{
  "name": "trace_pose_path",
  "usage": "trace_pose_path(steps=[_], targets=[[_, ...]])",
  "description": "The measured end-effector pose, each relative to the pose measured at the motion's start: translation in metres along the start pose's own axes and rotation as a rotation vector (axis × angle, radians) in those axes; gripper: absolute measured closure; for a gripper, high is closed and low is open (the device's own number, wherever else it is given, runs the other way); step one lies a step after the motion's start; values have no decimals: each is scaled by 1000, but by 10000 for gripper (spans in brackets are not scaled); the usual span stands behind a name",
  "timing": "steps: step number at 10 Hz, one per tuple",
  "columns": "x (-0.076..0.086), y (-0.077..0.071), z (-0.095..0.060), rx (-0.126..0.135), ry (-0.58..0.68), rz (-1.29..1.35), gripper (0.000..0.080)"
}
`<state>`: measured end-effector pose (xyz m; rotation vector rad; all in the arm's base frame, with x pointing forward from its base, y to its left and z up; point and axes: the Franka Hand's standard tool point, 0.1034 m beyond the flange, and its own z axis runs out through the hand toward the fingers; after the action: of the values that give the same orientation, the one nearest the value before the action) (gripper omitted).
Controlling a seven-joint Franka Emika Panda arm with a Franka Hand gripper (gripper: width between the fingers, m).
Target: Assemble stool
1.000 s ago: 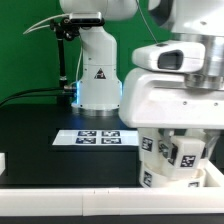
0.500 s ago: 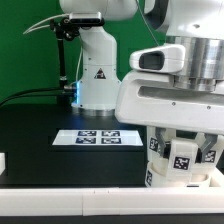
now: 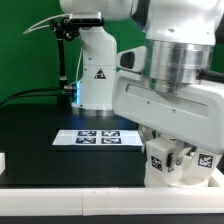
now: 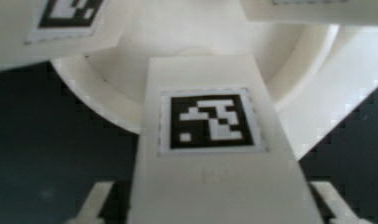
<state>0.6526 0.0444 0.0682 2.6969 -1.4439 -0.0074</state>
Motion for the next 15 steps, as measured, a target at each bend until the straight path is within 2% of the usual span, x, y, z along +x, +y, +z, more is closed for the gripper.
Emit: trace_pose_path(steps=[1, 2, 6, 8, 9, 10, 11, 13, 15], targets=[[-5, 1, 4, -1, 4, 85, 462], [-6, 3, 3, -19, 39, 128, 462], [-5, 14, 4, -58, 33, 341, 462], [-6, 14, 5, -58, 33, 331, 443], [-6, 13, 4, -58, 33, 330, 239], [-9, 9, 0, -43, 35, 326, 239], [-12, 6, -13, -23, 29, 317, 167], [-2, 9, -55, 39, 11, 273, 151], [9, 10, -82, 74, 14, 248, 150]])
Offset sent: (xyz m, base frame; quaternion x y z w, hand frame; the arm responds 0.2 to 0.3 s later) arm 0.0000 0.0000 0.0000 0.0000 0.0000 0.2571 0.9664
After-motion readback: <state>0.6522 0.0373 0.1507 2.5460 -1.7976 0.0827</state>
